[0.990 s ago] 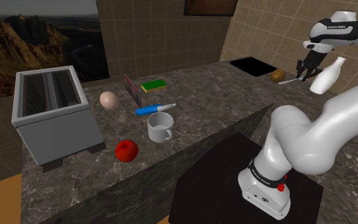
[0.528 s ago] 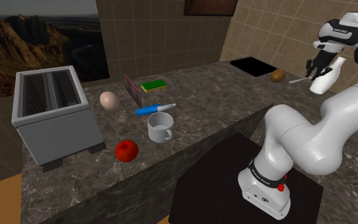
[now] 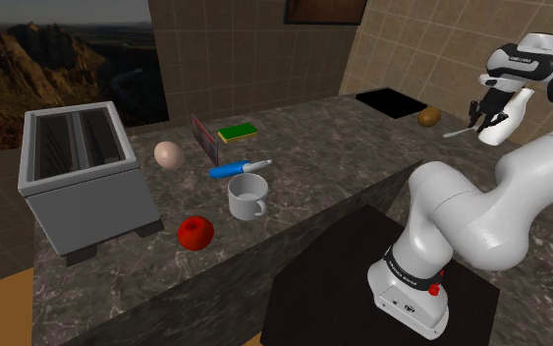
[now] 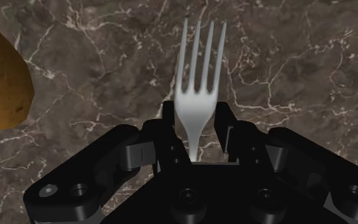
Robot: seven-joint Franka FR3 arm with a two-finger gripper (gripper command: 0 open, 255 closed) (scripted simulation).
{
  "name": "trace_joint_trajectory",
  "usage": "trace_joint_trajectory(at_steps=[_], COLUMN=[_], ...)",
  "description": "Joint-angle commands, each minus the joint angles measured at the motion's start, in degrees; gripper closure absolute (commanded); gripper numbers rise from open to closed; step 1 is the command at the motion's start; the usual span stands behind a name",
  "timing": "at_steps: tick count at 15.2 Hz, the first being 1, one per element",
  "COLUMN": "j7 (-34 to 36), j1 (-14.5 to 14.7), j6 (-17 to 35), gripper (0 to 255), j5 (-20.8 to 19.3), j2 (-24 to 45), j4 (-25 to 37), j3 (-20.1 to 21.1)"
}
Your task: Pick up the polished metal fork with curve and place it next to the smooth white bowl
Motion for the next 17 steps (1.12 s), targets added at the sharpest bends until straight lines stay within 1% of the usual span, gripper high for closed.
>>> trace_joint_trajectory(at_steps=[1,8,17], j7=[0.4,1.6,3.0], j1=[0.0,-0.6,-0.5], j6=[1.1,5.1,9.4], gripper=[255,255,255], j5=[-0.4,-2.0,-4.3], j2=[-0.5,-2.1,-4.4], j4=[-0.9,-4.3,-7.2], j3=[-0.3,-1.6,-3.6])
